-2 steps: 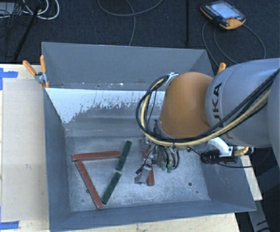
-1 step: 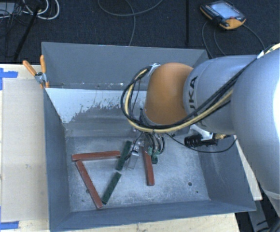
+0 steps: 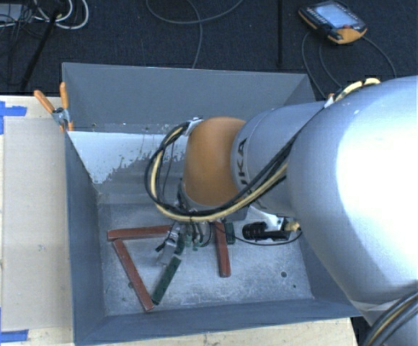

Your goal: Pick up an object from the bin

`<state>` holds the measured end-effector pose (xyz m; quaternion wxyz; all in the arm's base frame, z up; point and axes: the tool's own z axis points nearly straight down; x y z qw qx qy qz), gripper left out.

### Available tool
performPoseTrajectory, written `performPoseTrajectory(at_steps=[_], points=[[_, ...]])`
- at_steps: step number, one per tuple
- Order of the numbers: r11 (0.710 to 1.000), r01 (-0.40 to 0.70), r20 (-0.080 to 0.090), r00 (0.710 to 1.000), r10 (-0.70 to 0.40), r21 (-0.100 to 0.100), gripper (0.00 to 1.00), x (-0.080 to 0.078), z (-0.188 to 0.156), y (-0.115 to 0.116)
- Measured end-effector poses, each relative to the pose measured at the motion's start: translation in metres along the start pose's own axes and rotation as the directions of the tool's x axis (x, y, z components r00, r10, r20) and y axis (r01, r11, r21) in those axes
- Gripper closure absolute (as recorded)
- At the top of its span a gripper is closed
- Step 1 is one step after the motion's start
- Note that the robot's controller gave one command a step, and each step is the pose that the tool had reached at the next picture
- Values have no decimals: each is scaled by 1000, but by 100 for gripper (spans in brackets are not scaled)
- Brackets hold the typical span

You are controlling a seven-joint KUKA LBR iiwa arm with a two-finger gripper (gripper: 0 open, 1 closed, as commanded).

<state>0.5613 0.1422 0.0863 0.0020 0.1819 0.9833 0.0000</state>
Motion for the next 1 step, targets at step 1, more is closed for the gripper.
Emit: performPoseTrajectory(at_steps=[1], points=[[996,-94,1,996,94,0,100,-55,14,-30]])
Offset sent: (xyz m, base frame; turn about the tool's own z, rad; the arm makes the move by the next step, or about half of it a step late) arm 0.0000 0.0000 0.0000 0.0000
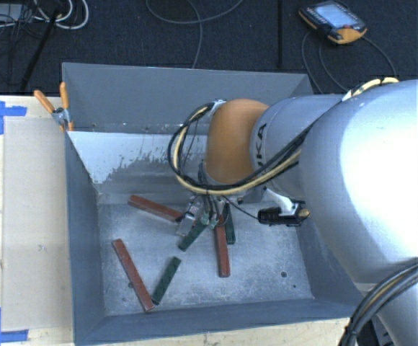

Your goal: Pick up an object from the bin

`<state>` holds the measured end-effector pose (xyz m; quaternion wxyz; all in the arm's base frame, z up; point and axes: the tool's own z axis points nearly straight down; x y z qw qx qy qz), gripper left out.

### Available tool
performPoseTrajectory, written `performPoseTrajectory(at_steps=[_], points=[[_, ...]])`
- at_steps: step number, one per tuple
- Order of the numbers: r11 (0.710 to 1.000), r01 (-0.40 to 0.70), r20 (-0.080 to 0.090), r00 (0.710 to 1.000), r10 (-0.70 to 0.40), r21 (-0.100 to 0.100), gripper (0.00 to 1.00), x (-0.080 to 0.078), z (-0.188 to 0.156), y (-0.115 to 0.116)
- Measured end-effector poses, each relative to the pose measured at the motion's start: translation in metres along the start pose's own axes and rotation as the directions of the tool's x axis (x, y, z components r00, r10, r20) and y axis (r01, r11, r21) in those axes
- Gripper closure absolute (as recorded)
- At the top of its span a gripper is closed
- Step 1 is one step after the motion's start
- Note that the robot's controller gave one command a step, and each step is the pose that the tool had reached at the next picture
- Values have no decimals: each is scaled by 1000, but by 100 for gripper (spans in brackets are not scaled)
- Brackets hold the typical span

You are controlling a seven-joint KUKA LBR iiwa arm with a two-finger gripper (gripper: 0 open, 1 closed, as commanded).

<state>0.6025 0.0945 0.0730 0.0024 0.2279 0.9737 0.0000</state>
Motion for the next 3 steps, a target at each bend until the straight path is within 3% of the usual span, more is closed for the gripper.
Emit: performPoseTrajectory(at_steps=[1,2,3], points=[[1000,1,0,1000,-1,0,100,0,0,0],[946,324,-3,946,-324,-1,100,-23,-63,-2],[946,325,-3,946,-325,0,100,-23,-63,-2]])
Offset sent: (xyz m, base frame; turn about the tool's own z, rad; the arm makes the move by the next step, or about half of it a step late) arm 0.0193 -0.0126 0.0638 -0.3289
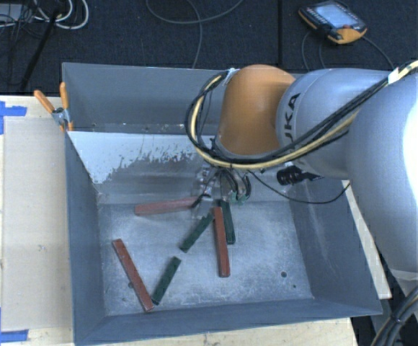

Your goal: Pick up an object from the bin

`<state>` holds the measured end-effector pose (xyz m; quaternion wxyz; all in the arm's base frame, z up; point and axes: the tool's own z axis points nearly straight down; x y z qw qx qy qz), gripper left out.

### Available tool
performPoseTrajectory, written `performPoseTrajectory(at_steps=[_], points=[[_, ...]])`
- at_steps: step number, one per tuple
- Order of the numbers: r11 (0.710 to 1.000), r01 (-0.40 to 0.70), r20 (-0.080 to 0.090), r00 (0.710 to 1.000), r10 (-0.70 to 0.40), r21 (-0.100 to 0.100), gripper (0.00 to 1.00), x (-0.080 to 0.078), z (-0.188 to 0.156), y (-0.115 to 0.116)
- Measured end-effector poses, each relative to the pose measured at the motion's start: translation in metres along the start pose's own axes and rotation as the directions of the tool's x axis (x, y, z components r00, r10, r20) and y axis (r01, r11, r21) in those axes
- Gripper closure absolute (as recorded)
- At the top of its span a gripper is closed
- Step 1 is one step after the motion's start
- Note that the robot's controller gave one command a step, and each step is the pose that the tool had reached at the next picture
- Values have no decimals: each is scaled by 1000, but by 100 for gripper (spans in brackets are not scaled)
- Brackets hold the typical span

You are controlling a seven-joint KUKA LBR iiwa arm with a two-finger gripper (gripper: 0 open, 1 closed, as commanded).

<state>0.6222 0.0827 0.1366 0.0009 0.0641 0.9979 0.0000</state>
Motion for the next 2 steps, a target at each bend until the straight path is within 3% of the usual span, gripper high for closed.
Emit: performPoseTrajectory(at_steps=[1,2], points=[[1000,4,-7,1000,-4,2,100,18,-60,13],[1000,8,3,1000,-8,-2,100,23,-88,-1]])
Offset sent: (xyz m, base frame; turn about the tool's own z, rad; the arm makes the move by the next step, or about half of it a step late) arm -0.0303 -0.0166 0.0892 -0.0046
